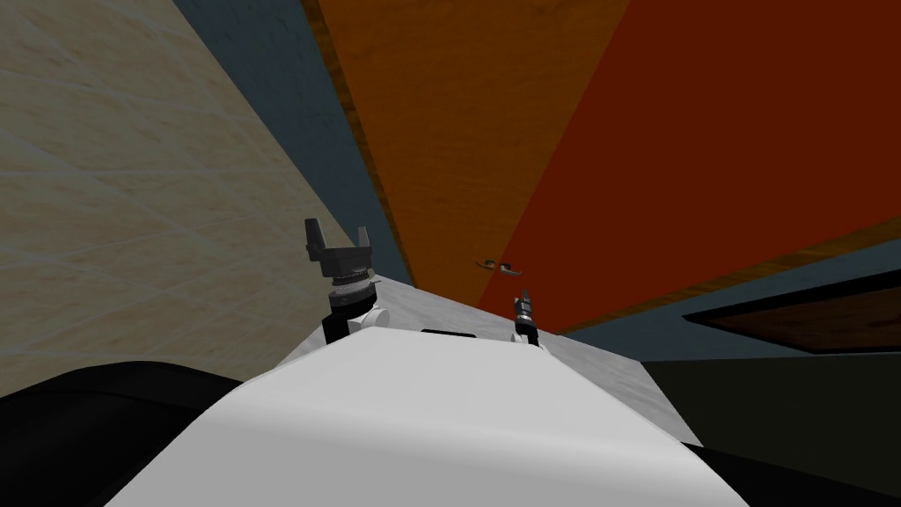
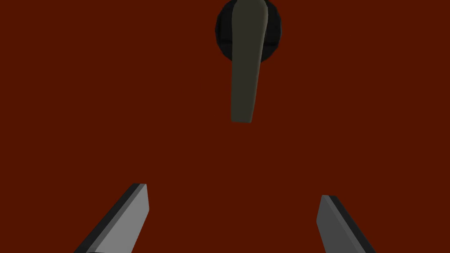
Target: Pull the door open
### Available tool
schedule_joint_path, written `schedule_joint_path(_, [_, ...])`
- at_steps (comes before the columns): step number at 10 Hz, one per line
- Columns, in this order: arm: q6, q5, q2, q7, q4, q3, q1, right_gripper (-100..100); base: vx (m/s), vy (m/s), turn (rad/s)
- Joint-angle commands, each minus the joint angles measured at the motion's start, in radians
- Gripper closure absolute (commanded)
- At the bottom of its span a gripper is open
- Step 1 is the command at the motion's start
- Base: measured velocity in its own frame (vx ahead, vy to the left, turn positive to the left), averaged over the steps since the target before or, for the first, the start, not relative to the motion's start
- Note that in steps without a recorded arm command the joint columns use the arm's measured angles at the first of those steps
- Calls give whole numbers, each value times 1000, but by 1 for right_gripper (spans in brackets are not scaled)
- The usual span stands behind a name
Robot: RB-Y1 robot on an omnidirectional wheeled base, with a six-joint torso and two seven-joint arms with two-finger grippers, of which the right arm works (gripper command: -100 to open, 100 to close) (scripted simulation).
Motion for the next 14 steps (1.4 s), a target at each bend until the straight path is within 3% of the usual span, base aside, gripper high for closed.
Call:
schedule_joint_path(1, [-2, -4, -10, -6, -15, -7, 30, -100, 24, 17, -4])
schedule_joint_path(2, [-8, -13, -29, -14, -3, -22, 47, -100, 28, 17, -4])
schedule_joint_path(4, [-8, -13, -29, -14, -3, -22, 47, -100, 25, 10, -4])
schedule_joint_path(5, [-20, -26, -60, -28, 16, -45, 73, -100, 69, -4, 24])
schedule_joint_path(8, [-37, -37, -86, -48, 35, -61, 90, -100, 153, -33, 46])
schedule_joint_path(10, [-46, -34, -82, -56, 36, -52, 80, -100, 162, -81, 133])
schedule_joint_path(13, [-55, -16, -48, -62, 20, -15, 37, -100, 204, -35, 163])
schedule_joint_path(14, [-48, -22, -63, -64, 29, -25, 41, -100, 110, 22, 49])
